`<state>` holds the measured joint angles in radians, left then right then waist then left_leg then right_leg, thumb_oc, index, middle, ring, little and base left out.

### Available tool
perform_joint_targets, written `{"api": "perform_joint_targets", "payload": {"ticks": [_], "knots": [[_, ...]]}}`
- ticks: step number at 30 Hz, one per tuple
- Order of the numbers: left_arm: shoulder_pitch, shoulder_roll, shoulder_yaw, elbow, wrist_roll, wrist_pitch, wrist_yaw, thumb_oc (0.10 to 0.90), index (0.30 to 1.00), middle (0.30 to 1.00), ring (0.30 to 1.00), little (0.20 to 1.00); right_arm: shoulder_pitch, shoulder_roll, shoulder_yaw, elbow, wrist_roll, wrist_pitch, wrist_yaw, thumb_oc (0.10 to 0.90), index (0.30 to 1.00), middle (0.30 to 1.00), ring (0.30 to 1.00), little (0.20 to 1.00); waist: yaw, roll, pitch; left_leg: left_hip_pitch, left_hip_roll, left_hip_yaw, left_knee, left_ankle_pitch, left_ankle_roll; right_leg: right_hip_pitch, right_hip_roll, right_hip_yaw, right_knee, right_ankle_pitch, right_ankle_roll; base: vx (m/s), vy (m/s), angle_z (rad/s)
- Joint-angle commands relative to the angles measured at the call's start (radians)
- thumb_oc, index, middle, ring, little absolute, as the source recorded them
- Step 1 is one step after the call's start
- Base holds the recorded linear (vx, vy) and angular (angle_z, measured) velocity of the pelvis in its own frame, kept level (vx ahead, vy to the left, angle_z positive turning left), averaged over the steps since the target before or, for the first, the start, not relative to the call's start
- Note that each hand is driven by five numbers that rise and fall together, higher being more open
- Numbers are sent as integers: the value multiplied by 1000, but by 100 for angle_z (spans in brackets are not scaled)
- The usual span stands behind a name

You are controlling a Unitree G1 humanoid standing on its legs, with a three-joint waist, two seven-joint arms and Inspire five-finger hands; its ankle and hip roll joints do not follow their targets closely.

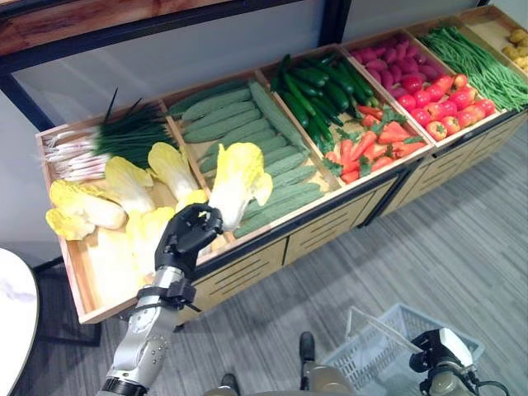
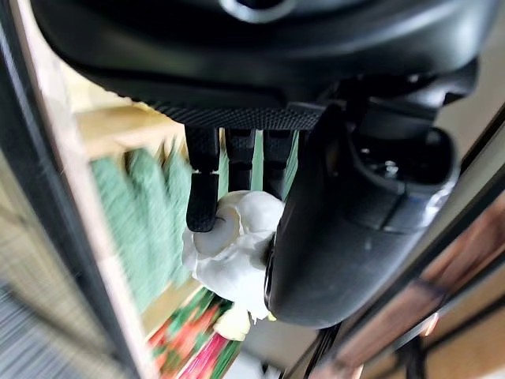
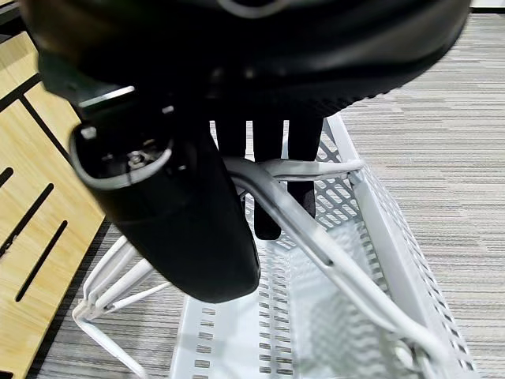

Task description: Get the vegetables into the basket

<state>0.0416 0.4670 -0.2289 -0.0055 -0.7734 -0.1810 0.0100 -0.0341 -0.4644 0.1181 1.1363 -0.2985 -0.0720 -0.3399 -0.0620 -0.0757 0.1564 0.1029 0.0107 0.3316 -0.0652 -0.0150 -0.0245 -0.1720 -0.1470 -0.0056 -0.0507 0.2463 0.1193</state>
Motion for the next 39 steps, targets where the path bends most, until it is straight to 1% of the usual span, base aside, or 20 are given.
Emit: {"api": "perform_joint_targets", "payload": {"ticks": [1,3,5,6,7,8,10,13,18,21,26,28,30,31,32,34,35,37,38,39], "knots": [[-87,32,56,-120,38,-118,-55,400,300,300,300,300,20,45,72,29,13,4,65,400,300,300,300,300,-11,-51,7,-65,21,-29,95,-74,5,-43,-92,31,18,97,138,-137,38,-57],[-93,41,48,-120,39,-116,-54,400,300,300,300,300,22,54,70,32,21,3,57,400,300,300,300,300,-1,-39,13,-69,36,-6,85,-64,12,-24,-96,-33,78,34,115,-159,65,-38],[-87,42,53,-121,44,-110,-51,400,300,300,300,300,25,55,68,40,20,4,51,400,300,300,300,300,19,-22,12,-80,47,26,75,-47,17,0,-111,-131,152,-32,94,-159,100,-33],[-82,43,58,-125,45,-107,-52,400,300,300,300,300,24,54,67,44,19,4,50,400,300,300,300,300,27,-16,10,-84,51,42,73,-39,17,11,-119,-167,186,-52,89,-84,67,-55],[-82,43,58,-125,45,-107,-52,400,300,300,300,300,24,54,67,44,19,4,50,400,300,300,300,300,27,-16,10,-84,51,42,73,-39,17,11,-119,-167,186,-52,89,-52,103,-51],[-69,43,68,-140,44,-100,-55,400,300,300,300,300,24,50,62,66,18,10,45,400,300,300,300,300,42,1,2,-80,59,58,66,-52,13,37,-132,-215,265,-107,91,-10,63,-54],[-64,46,70,-149,49,-98,-63,400,300,300,300,300,28,52,58,79,20,12,45,400,300,300,300,300,47,-3,-4,-75,61,73,65,-46,7,46,-123,-212,275,-123,92,10,-17,-60],[-63,45,80,-145,49,-97,-68,400,300,300,300,300,40,59,49,79,25,16,42,400,300,300,300,300,46,-7,-11,-59,67,105,58,-42,-7,74,-118,-249,191,-135,92,28,-101,-40],[-55,44,83,-156,44,-98,-70,400,300,300,300,300,50,60,41,74,27,19,38,400,300,300,300,300,39,-5,-18,-48,80,125,63,-33,-23,105,-90,-257,130,-159,81,31,-141,-26],[-77,25,61,-151,23,-100,-66,400,300,300,300,300,66,45,29,51,41,18,21,400,300,300,300,300,10,12,-19,-39,128,142,58,11,-64,120,-33,-246,85,-189,55,18,-277,-32],[-88,3,39,-152,-5,-96,-69,400,300,300,300,300,82,24,7,20,65,9,4,400,300,300,300,300,-16,35,-20,-28,160,146,42,46,-90,129,8,-230,69,-205,35,12,-208,-24],[-119,-18,6,-144,-15,-95,-64,400,300,300,300,300,81,7,-6,-18,96,-2,-21,400,300,300,300,300,-31,54,-5,-54,193,138,78,68,-117,130,38,-220,55,-216,15,-50,-233,-8],[-130,-26,-1,-132,-9,-96,-63,400,300,300,300,300,61,-2,11,-37,104,-8,-23,400,300,300,300,300,-23,52,8,-84,198,85,136,79,-113,121,62,-196,50,-211,-9,-77,-191,-17],[-135,-33,-11,-132,-8,-103,-59,400,300,300,300,300,37,-10,26,-35,100,-6,-29,400,300,300,300,300,-1,56,17,-104,177,-15,159,91,-113,121,73,-173,54,-213,-15,-68,-128,-34],[-138,-39,-18,-132,-7,-106,-53,400,300,300,300,300,18,-13,36,-33,101,-5,-30,400,300,300,300,300,16,53,22,-128,143,-110,156,74,-101,118,74,-149,58,-214,-17,-1,-72,-38],[-126,-41,-16,-134,0,-107,-50,400,300,300,300,300,-1,-12,50,-37,102,-10,-32,400,300,300,300,300,35,47,22,-161,107,-242,123,49,-83,109,78,-99,62,-214,-20,11,-58,-122],[-126,-41,-16,-134,0,-107,-50,400,300,300,300,300,-1,-12,50,-37,102,-10,-32,400,300,300,300,300,35,47,21,-162,107,-242,122,49,-83,109,78,-100,62,-214,-20,45,-19,-120],[-103,-41,-6,-138,-3,-118,-51,400,300,300,300,300,-12,-24,78,-59,75,-15,-29,400,300,300,300,300,57,47,19,-205,98,-359,76,86,-84,109,88,-38,47,-203,-18,67,19,-43],[-103,-41,-5,-138,-3,-118,-51,400,300,300,300,300,-12,-24,78,-59,75,-15,-29,400,300,300,300,300,57,46,19,-203,97,-359,74,86,-84,110,87,-38,47,-204,-18,59,49,-68],[-97,-41,1,-142,-9,-125,-50,400,300,300,300,300,-21,-32,92,-56,63,-16,-26,400,300,300,300,300,71,52,24,-221,85,-428,48,106,-85,114,94,-6,39,-205,-18,48,54,-90]]}}
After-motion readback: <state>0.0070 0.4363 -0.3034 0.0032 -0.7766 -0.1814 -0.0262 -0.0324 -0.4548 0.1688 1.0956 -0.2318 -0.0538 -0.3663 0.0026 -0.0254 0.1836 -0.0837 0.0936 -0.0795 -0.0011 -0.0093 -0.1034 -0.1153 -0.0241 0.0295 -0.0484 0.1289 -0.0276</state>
